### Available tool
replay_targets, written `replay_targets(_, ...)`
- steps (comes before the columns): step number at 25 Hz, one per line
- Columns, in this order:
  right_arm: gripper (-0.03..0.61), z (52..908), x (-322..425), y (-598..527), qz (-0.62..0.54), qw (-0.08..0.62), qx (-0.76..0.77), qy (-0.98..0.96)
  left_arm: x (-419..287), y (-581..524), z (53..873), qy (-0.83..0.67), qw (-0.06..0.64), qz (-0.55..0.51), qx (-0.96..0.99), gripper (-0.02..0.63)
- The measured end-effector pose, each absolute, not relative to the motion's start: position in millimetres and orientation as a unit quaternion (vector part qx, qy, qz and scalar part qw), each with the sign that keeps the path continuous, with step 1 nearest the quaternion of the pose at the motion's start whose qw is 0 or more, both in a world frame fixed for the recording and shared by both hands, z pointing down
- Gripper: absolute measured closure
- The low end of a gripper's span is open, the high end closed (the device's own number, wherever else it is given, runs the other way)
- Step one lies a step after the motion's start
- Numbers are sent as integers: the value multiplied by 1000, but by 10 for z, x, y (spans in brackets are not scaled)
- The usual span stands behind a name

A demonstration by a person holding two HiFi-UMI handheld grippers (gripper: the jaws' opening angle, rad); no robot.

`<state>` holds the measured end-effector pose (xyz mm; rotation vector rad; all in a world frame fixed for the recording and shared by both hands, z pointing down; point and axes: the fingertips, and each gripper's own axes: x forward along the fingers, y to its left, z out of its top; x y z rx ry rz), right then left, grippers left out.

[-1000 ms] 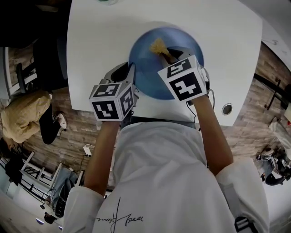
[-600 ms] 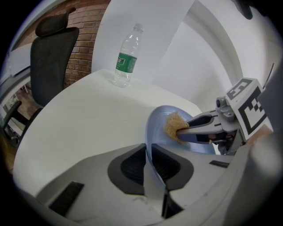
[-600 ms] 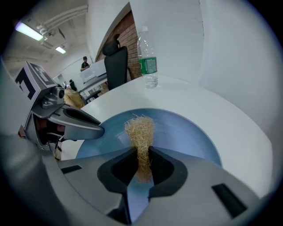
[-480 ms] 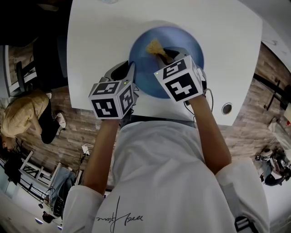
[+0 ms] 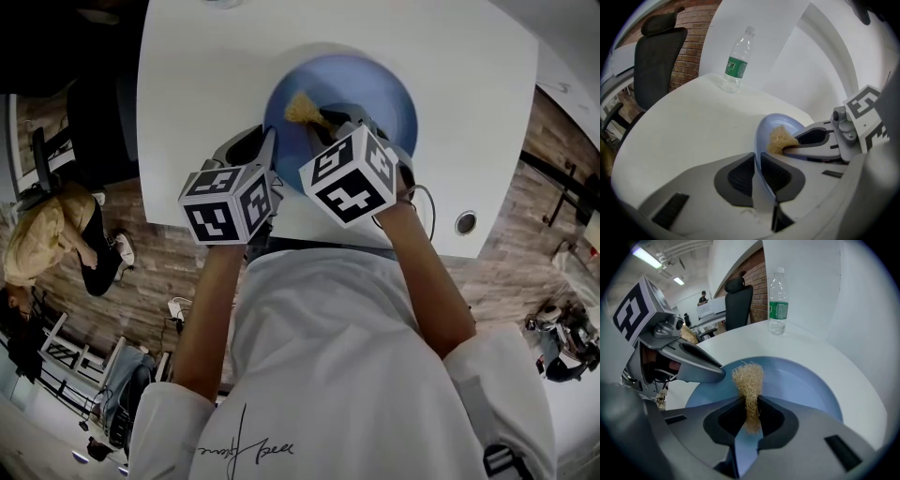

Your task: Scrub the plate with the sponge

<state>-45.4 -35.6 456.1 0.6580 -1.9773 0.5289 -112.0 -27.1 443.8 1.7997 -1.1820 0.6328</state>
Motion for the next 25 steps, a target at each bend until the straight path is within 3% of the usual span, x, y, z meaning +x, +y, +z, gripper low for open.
replay_targets(25, 532, 4572, -627, -56, 222, 469, 225, -825, -1161, -253, 4478, -485, 448, 233, 714, 571)
